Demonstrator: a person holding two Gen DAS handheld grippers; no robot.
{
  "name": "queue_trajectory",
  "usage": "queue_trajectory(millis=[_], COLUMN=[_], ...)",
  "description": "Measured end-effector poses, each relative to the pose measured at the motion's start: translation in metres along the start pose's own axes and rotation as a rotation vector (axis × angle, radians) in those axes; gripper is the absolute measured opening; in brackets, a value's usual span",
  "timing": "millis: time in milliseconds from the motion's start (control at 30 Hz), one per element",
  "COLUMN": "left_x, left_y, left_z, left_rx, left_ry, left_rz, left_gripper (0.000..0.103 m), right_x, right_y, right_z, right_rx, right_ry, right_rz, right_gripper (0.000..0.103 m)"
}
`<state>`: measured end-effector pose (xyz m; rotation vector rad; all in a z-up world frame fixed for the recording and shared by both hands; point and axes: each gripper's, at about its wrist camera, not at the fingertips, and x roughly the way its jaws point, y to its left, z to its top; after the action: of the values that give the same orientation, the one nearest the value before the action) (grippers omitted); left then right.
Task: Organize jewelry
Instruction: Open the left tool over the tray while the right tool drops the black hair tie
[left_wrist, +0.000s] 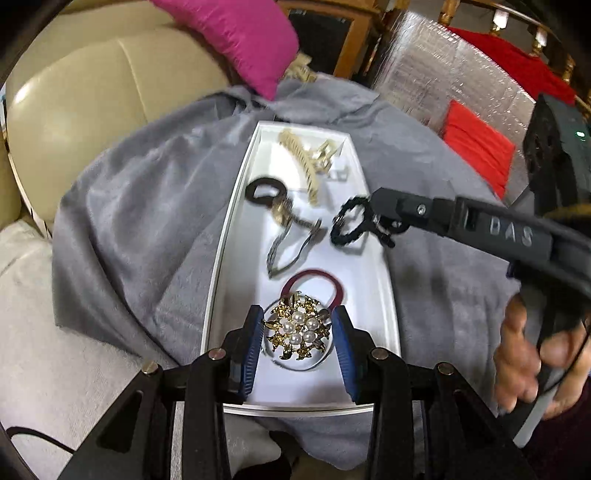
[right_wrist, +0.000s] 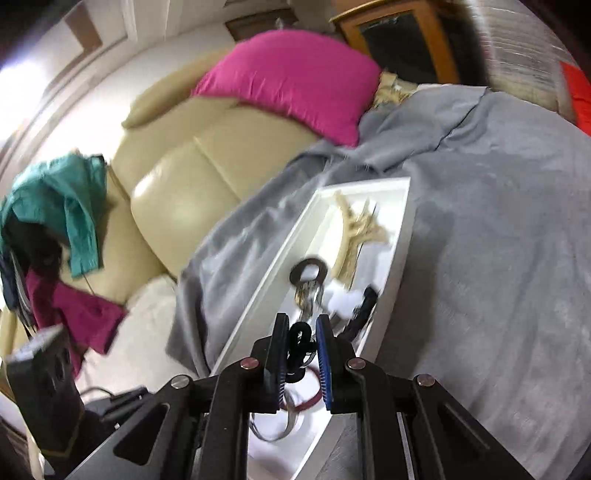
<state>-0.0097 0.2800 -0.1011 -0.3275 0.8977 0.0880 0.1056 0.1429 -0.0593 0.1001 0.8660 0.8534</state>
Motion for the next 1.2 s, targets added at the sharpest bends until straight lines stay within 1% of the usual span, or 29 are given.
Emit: queue_trajectory(millis=[67,200,300,400,500,600,667,733,767,800,833,900,967,1033,1100,1200], left_x=[0.011,0.023,0.028,0.031,0.033,0.032,0.032,0.029,0.029,0.029,0.029,0.028,0.025,0.019,0.009,-0.009], left_y=[0.004,0.017,0.022,0.020,0.020,0.020,0.018,0.016,0.015,0.013,0.012,0.009,0.007,0.005,0.001,-0.008], left_z=[0.000,-0.001,-0.004,-0.006,-0.007,-0.007,-0.005,-0.004,-0.003,-0.003,-0.003,-0.002,-0.001,0.000,0.002,0.003], left_rx=[-0.022,-0.083,-0.101,-0.095,-0.098,-0.096,-0.092,-0.086,-0.081,-0.074,-0.069,-0.057,-0.046,-0.034,-0.019,0.012], left_ry=[0.049,0.100,0.124,0.142,0.143,0.136,0.128,0.117,0.114,0.115,0.116,0.109,0.082,0.050,-0.009,-0.074], left_rz=[0.026,0.055,0.060,0.062,0.060,0.068,0.077,0.083,0.083,0.082,0.083,0.089,0.087,0.103,0.115,0.170], left_gripper=[0.039,0.039,0.039,0.040,0.040,0.040,0.040,0.040,0.040,0.041,0.043,0.044,0.046,0.048,0.050,0.061], right_x=[0.009,0.025,0.033,0.043,0.046,0.046,0.043,0.039,0.036,0.034,0.033,0.028,0.021,0.012,0.001,-0.023], right_y=[0.004,0.002,0.005,0.006,0.004,0.002,0.000,-0.001,-0.002,-0.003,-0.003,-0.004,-0.004,-0.003,-0.003,-0.003], right_z=[-0.004,-0.002,-0.001,-0.001,-0.002,-0.001,0.001,0.002,0.003,0.004,0.004,0.005,0.004,0.002,-0.001,-0.008], right_rx=[-0.015,-0.015,-0.043,-0.061,-0.063,-0.048,-0.033,-0.023,-0.019,-0.016,-0.014,-0.009,-0.005,0.000,0.000,0.007], right_ry=[0.022,0.052,0.059,0.076,0.081,0.086,0.078,0.064,0.056,0.054,0.052,0.038,0.020,0.000,-0.016,-0.041], right_rz=[-0.024,-0.052,-0.083,-0.113,-0.126,-0.122,-0.114,-0.108,-0.105,-0.105,-0.104,-0.105,-0.094,-0.086,-0.081,-0.082], right_gripper=[0.017,0.017,0.018,0.020,0.021,0.023,0.025,0.026,0.027,0.032,0.034,0.036,0.036,0.036,0.036,0.036])
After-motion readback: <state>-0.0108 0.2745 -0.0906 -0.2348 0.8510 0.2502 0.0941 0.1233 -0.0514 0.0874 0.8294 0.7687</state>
